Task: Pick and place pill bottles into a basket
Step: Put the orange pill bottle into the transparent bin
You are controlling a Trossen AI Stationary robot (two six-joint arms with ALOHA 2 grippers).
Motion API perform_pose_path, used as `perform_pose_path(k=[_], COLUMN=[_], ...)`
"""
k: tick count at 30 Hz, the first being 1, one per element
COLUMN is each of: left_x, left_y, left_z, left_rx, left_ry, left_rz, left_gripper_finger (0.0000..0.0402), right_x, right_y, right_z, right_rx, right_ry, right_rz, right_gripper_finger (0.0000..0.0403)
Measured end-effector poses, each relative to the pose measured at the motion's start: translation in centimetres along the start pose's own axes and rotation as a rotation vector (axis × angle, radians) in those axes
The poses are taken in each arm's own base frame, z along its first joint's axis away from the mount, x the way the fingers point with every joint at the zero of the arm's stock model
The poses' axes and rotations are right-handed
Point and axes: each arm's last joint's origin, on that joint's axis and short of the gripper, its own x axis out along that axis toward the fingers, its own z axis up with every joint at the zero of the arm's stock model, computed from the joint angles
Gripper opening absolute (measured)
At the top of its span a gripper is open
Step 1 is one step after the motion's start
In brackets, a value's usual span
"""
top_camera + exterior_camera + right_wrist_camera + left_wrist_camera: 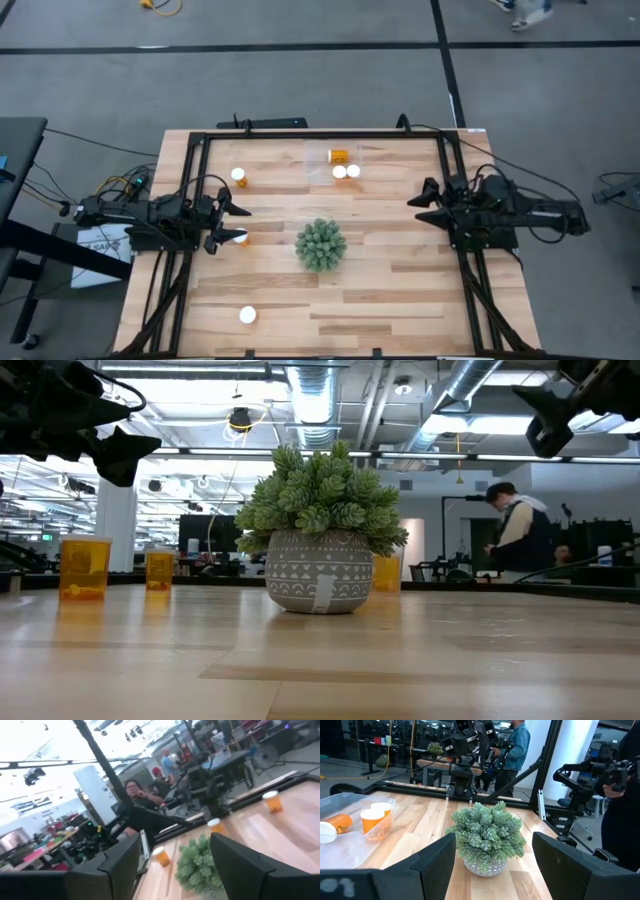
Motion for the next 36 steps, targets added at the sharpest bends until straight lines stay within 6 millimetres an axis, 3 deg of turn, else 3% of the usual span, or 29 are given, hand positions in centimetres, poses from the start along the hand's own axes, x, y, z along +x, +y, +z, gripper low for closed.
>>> perform_pose_path(k=[10, 24, 30, 36], left_x=[0.0, 0.0, 0.0, 0.0], left_y=[0.0, 0.0, 0.0, 0.0], left_z=[0.0, 0.0, 0.0, 0.0], left_rx=[0.000, 0.000, 0.000, 0.000], left_ry=[0.000, 0.000, 0.000, -0.001], left_rz=[0.000, 0.000, 0.000, 0.000], left_gripper_finger=[0.0254, 0.0254, 0.0254, 0.0254], right_x=[0.4, 0.3, 0.1, -1.0], right_y=[0.1, 1.0, 1.3, 1.9], right_z=[-2.2, -3.3, -2.5, -1.0], right_rx=[-0.015, -0.183, -0.276, -0.304], right_ry=[0.085, 0.133, -0.001, -0.174], right_rz=[0.061, 0.066, -0.034, 0.001], right_gripper_finger=[0.0210, 0.0180, 0.0172, 0.0168])
